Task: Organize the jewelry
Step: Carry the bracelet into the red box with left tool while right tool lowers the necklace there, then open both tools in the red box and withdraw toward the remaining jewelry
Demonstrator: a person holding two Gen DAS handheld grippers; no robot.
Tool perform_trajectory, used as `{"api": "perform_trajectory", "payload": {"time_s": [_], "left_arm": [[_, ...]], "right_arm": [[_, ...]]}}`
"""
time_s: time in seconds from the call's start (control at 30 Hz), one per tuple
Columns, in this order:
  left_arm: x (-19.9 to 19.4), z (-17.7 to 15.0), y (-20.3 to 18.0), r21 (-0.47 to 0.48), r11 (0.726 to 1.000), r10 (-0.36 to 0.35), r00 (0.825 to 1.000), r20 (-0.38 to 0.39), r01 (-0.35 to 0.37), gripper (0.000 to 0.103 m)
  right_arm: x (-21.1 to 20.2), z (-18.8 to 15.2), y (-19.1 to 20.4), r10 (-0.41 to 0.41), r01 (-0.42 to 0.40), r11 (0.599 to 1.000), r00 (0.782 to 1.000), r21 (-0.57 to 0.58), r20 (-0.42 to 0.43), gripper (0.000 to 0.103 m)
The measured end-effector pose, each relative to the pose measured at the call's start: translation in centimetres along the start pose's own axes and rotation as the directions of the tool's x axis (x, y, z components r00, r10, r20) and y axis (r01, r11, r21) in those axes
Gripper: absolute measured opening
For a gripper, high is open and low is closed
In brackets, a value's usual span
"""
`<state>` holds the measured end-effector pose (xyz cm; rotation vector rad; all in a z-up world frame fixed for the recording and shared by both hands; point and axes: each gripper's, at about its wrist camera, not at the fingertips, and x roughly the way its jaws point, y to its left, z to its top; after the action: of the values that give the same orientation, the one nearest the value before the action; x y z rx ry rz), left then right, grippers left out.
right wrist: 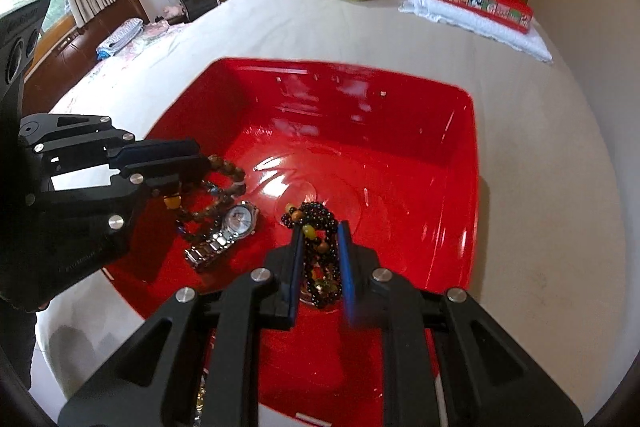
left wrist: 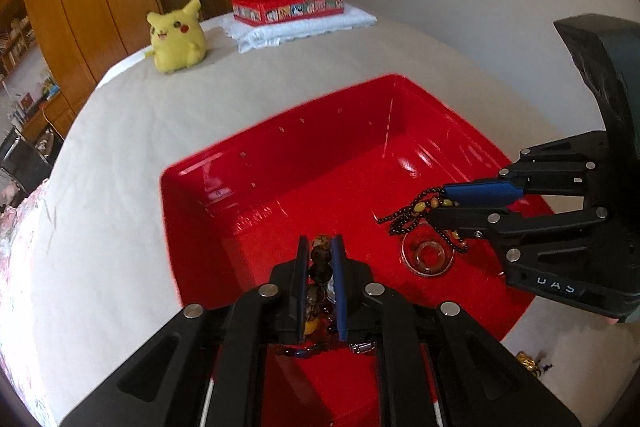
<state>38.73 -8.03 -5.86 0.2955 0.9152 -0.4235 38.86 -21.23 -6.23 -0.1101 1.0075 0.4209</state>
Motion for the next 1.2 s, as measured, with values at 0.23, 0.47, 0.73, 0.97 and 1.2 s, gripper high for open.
{"api": "perform_trajectory", "payload": {"time_s": [0.23, 0.47, 0.73, 0.97, 1.2], "left_arm": [[1.1, -0.6, -0.4, 0.01, 1.0, 0.003, 1.0, -0.022, -0.003, 0.016], [1.0, -1.1, -0.6, 0.008, 1.0, 0.016, 1.0, -0.023, -0.016, 0.03], [-0.6, -1.5, -0.2, -0.021, 1.0, 0.007, 1.0, -0.002, -0.007, 0.033], [-5.4, -2.7, -0.6, -0.013, 1.0, 0.021, 0.997, 0.075, -0.02, 0.047], [-10.6, -8.6, -2.9, 0.025, 0.999, -0.024, 0.992, 0.123, 0.021, 0.054]], "right_arm": [[1.3, -0.9, 0.1, -0.018, 0.018, 1.0, 0.999, -0.015, -0.036, 0.019], [1.1, -1.2, 0.5, -0.036, 0.035, 0.999, 0.999, -0.026, -0.039, 0.019], [-0.6, -1.5, 0.2, -0.034, 0.034, 0.999, 0.999, 0.0, -0.012, 0.024], [-4.9, -3.5, 0.7, -0.022, 0.022, 1.0, 0.998, 0.0, 0.052, 0.03], [-10.0, -9.0, 2.2, -0.015, 0.017, 1.0, 0.992, -0.022, 0.126, 0.042]]}}
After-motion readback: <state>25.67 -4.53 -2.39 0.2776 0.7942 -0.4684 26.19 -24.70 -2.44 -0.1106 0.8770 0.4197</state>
